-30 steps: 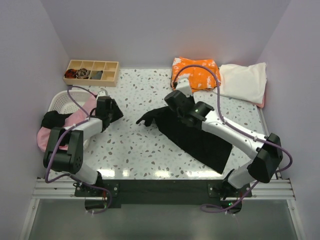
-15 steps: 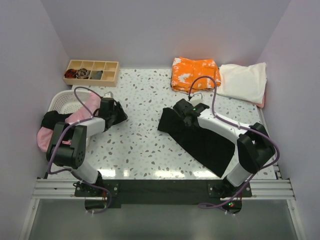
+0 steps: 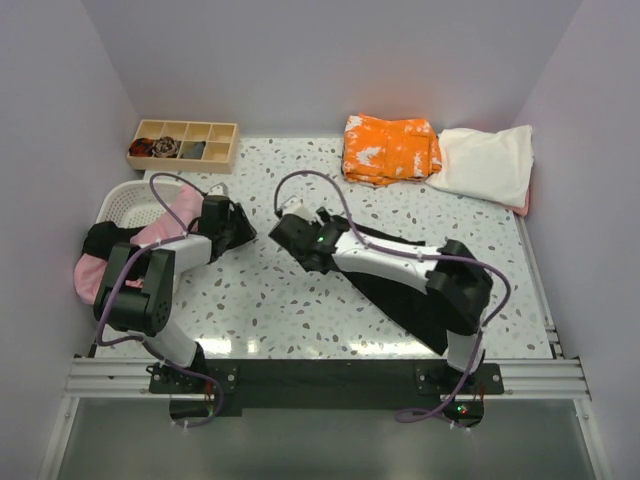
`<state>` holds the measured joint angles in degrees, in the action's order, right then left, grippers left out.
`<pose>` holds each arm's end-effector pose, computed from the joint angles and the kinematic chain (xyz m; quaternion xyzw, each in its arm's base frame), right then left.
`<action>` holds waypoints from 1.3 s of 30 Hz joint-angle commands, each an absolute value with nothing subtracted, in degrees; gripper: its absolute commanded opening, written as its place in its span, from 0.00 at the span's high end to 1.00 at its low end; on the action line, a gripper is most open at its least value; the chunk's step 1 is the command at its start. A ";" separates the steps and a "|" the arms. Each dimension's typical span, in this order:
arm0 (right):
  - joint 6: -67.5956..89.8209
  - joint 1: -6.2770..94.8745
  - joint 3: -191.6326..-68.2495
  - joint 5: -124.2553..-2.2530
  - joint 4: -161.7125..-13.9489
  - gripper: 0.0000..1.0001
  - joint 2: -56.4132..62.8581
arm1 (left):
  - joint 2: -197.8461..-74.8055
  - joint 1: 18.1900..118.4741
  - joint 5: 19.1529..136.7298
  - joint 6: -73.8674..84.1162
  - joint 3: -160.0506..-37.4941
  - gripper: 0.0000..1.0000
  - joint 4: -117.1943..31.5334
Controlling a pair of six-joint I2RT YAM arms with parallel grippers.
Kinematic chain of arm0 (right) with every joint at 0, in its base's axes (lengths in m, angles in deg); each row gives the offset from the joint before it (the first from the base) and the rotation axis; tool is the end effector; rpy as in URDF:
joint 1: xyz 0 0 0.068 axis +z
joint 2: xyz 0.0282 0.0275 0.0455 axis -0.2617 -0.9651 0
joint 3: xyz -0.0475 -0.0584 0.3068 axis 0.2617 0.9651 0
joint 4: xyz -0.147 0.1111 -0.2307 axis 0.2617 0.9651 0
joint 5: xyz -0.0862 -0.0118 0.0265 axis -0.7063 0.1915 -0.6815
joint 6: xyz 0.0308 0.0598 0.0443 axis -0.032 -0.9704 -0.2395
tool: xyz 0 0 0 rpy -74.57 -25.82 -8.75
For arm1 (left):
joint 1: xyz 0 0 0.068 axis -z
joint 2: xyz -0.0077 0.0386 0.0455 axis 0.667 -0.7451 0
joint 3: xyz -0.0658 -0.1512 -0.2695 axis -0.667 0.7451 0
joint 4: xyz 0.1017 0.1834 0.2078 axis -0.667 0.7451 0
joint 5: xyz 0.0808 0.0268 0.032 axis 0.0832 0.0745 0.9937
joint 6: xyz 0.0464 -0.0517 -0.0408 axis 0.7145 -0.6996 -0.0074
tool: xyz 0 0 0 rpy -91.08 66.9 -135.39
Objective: Fold and stack the t-shirts
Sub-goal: Flatten out the tshirt
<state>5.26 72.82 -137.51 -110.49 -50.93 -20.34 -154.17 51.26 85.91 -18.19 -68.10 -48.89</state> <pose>0.2769 0.3540 0.2558 -0.2630 0.8723 -0.1217 0.3938 0.3575 -0.0596 0.1389 -0.2016 0.8967 -0.1508 0.3640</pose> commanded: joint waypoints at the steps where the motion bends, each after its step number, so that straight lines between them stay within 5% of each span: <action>1: 9.32 75.99 -143.51 -113.26 -50.54 0.19 -28.89 | -154.00 51.41 85.32 -17.66 -68.97 0.49 -51.27; 12: 9.31 77.49 -149.40 -129.50 -48.96 0.18 -41.11 | -153.29 51.41 85.15 -17.84 -68.35 0.49 -51.98; 17: 8.10 77.49 -149.75 -132.06 -47.83 0.27 -44.01 | -153.38 51.41 85.15 -17.75 -68.00 0.49 -51.98; 20: 6.68 77.40 -148.88 -133.38 -47.82 0.47 -42.80 | -153.12 51.32 85.59 -17.49 -67.74 0.49 -51.63; 21: 6.68 77.40 -148.44 -133.99 -48.17 0.78 -42.18 | -152.94 51.32 85.76 -17.40 -67.65 0.49 -51.71; 23: 5.98 77.49 -147.21 -135.14 -49.22 1.00 -39.29 | -152.85 51.32 85.94 -17.48 -67.65 0.49 -51.63; 33: 11.67 77.49 -148.86 -142.09 -49.57 1.00 -14.86 | -151.10 51.33 84.27 -17.49 -68.35 0.49 -51.63; 39: 25.30 78.71 -171.95 -136.11 -47.13 1.00 -10.88 | -150.05 51.41 81.99 -17.92 -69.49 0.49 -52.06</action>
<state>15.97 77.34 -157.92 -136.11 -47.13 -13.01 -152.80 51.26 84.22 -18.19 -67.97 -49.22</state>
